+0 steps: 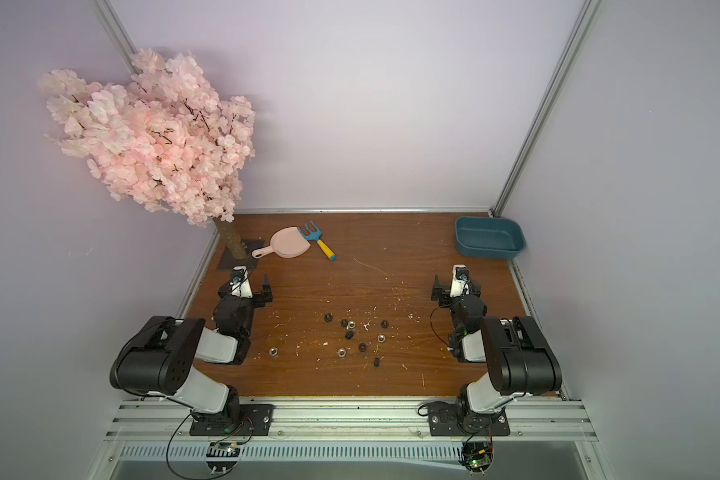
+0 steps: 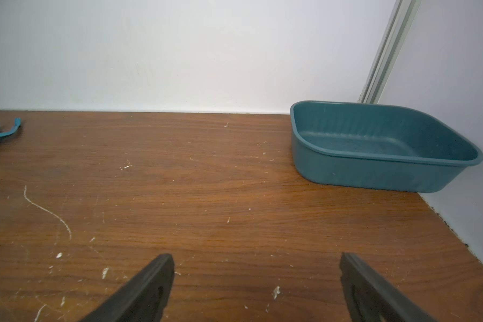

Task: Put the nuts on the desktop into the storage box
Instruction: Move the storage box to the center of the board.

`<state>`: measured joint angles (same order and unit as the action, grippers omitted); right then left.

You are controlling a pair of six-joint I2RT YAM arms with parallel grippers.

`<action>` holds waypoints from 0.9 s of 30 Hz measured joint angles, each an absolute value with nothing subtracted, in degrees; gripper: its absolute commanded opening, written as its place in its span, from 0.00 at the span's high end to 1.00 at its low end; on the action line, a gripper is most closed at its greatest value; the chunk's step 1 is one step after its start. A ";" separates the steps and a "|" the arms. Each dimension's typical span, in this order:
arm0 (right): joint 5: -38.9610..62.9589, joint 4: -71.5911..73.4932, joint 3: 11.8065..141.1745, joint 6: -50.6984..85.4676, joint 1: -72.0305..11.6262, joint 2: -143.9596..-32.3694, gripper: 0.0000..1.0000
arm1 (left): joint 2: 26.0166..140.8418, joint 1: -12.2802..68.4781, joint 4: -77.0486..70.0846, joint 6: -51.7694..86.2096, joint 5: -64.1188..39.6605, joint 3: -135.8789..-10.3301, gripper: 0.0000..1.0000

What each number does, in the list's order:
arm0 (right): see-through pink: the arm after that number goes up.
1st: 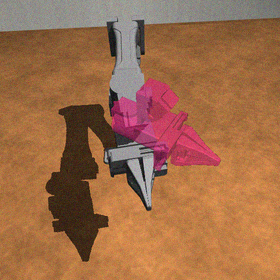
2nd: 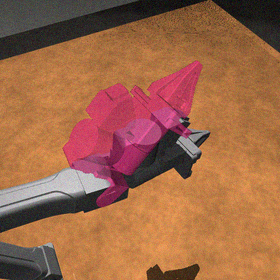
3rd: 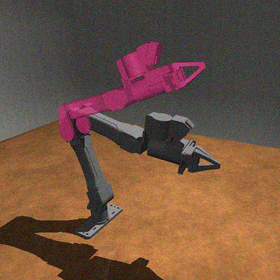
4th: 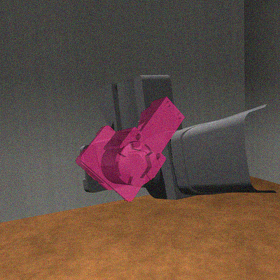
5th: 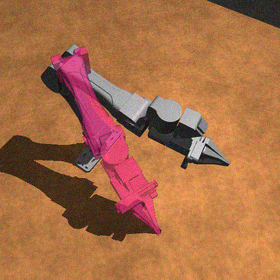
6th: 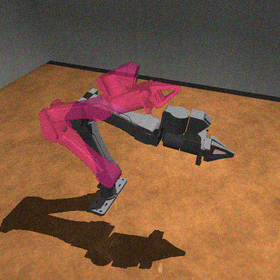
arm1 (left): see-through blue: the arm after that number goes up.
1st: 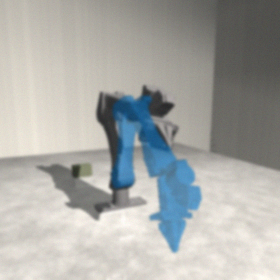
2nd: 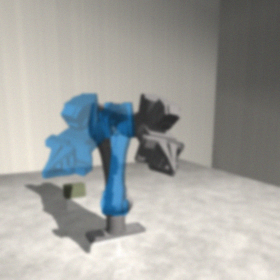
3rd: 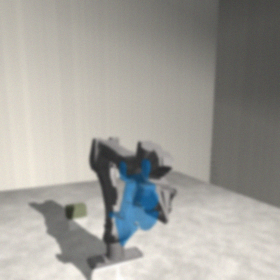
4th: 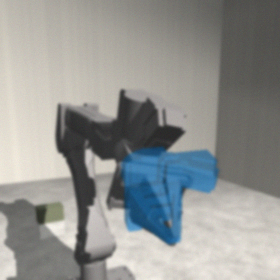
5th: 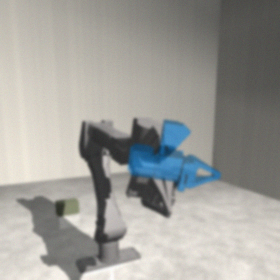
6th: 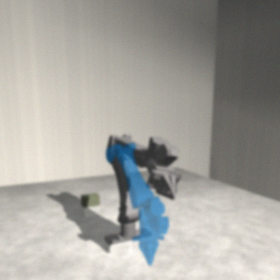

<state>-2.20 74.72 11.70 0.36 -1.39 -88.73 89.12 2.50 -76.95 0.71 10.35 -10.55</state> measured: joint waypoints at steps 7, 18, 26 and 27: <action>-2.20 74.72 11.70 0.36 -1.39 -88.73 0.01 | 89.12 2.50 -76.95 0.71 10.35 -10.55 0.00; -2.17 74.72 11.70 0.36 -1.39 -88.73 0.01 | 89.10 2.48 -76.95 0.91 10.11 -10.55 0.00; -2.24 76.09 10.37 0.38 -1.39 -88.16 0.01 | 89.03 2.48 -76.90 0.60 8.82 -10.55 0.00; -2.24 76.07 9.19 0.38 -1.39 -86.85 0.01 | 88.71 2.50 -76.93 0.30 8.23 -10.39 0.00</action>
<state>-2.24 76.07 9.19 0.38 -1.39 -86.85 88.71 2.50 -76.93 0.30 8.23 -10.39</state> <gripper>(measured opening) 0.990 0.998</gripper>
